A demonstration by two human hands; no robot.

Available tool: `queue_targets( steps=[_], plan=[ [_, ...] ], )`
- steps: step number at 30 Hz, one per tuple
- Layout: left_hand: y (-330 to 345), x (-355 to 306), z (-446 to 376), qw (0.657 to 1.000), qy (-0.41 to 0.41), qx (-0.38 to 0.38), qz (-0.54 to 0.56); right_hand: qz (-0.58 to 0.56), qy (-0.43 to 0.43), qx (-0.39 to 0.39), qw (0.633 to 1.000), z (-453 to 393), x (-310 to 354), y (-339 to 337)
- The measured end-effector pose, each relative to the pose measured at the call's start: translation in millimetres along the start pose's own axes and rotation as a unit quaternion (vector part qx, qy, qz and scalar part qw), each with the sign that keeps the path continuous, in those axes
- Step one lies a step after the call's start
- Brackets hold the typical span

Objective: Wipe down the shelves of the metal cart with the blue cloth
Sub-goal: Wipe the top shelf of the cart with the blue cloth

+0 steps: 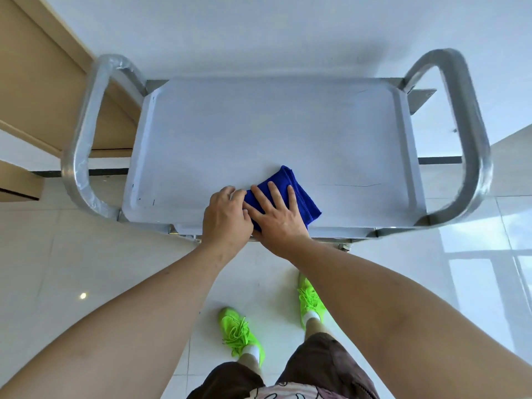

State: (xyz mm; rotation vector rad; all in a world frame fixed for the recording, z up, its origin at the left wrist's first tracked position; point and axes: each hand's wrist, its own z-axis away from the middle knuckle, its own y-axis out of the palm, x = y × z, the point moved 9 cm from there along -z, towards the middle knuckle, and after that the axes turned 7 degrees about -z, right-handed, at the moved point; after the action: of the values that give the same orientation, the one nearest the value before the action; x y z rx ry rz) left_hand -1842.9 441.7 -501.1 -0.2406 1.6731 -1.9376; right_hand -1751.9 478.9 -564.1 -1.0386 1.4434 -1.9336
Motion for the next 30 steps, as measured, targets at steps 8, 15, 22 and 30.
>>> queue_targets(
  steps=[8, 15, 22, 30],
  plan=[
    [13.2, -78.3, -21.9, 0.998, 0.056, 0.005, 0.004, -0.012, 0.041, -0.008, 0.999, 32.5, -66.5, -19.2],
    [29.1, -134.2, -33.3, 0.995, 0.095, 0.030, -0.009, -0.015, 0.075, 0.000, 0.997, 61.0, -138.3, -31.4],
    [45.3, -185.7, -41.7, 0.990, 0.129, 0.051, -0.021, -0.016, 0.115, 0.000, 0.993, 83.3, -190.7, -44.3],
    [58.3, -216.0, -53.9, 0.987, 0.137, 0.072, -0.048, -0.042, 0.166, 0.001, 0.985, 107.6, -242.9, -56.9]
  ],
)
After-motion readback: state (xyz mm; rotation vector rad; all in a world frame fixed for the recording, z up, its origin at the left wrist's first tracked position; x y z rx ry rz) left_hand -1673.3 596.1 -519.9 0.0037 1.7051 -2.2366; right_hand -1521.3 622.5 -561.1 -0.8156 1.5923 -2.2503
